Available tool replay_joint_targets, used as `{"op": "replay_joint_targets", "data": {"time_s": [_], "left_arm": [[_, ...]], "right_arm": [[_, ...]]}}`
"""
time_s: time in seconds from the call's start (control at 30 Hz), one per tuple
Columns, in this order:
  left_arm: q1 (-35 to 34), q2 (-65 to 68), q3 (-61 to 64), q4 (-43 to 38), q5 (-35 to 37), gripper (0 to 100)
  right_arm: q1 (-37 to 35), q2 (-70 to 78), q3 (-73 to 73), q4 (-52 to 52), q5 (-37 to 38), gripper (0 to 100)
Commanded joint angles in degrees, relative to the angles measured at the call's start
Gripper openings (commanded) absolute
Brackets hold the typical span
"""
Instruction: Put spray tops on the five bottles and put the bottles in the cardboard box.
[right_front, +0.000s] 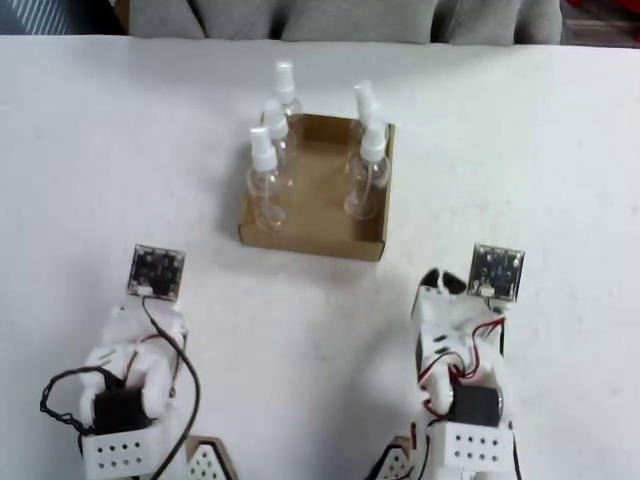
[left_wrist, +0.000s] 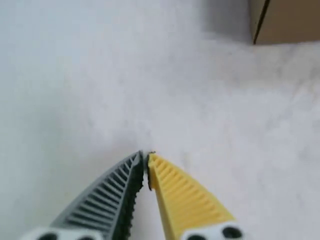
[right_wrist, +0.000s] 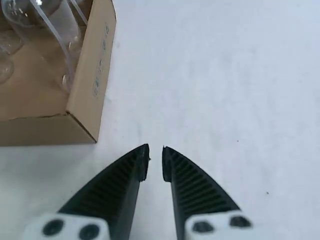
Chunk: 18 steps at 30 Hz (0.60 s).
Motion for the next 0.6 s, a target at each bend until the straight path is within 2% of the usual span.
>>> {"op": "replay_joint_targets", "data": {"time_s": [0.0,0.13,0.33,0.57], "left_arm": [[-0.8,-0.7,0.0,4.0,-0.7,2],[-4.2,-0.6,0.0,5.6,-0.7,2],[-5.3,-0.7,0.0,7.7,-0.7,2],[-5.0,-0.7,0.0,7.8,-0.6,2]], "right_arm": [[0.2,-5.7,0.2,11.6,-0.2,2.1],[0.4,-3.3,0.2,13.6,-0.2,2.1],[0.1,-4.3,0.2,26.2,0.0,2.1],[0.2,-5.3,0.2,27.1,0.0,1.8]]}}
